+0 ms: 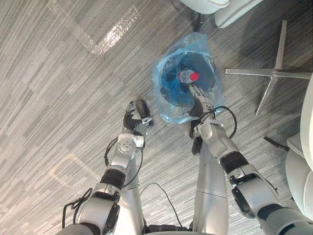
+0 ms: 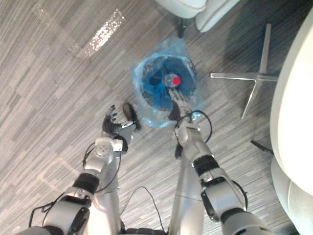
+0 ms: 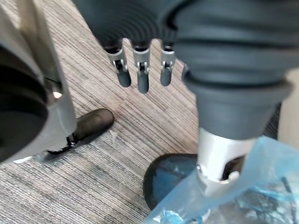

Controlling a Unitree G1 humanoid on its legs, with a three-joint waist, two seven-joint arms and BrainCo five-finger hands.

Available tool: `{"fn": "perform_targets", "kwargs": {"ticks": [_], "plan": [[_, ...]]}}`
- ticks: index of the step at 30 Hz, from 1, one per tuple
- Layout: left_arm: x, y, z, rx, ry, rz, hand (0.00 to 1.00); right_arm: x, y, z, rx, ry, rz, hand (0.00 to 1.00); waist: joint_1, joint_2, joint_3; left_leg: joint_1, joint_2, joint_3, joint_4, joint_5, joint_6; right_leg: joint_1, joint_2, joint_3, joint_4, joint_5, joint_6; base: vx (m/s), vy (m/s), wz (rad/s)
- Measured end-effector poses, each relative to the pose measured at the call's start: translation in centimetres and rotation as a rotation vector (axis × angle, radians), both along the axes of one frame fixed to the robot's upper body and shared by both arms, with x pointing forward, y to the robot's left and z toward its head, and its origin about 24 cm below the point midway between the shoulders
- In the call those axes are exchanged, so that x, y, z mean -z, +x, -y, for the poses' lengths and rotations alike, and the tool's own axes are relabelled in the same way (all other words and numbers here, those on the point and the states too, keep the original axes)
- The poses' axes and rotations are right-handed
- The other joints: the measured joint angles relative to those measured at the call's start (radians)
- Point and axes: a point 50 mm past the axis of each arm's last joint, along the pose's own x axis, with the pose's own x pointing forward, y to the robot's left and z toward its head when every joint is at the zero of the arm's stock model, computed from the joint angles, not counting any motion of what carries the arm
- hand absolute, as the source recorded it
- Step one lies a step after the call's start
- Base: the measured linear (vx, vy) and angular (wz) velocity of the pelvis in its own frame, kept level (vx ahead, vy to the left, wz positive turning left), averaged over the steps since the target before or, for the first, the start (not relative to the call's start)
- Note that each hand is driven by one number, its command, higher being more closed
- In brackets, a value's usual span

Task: Gather rubbish on tea table into small bin, then transfer packed bag to large trash can.

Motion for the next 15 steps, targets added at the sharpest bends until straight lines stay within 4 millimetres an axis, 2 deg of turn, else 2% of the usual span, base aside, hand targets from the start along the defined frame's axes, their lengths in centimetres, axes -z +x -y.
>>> {"fn": "perform_targets", "kwargs": {"ticks": [4,15], "plan": [[0.0,0.0,0.2,-0.002,-0.014,-0.002,0.00,-0.2,-0.3,-0.7,-0.018,0.032,0.019,0.00,0.000,0.000,0.000,0.000,-0.001,-0.004,0.001,0.003,0.000,0.002,0.000,-0.003,0.001,0.000,0.000,-0.05,-0.022,0.01],[0.1,0.0,-0.2,-0.021,-0.026,-0.009,0.00,-0.5,-3.2,-2.4,-0.126,0.215,0.117,0.00,-0.001,-0.001,-0.001,0.047,0.013,0.001,0.008,0.001,-0.002,0.047,0.008,-0.002,-0.002,-0.001,-0.001,-0.04,-0.025,-0.03]]}}
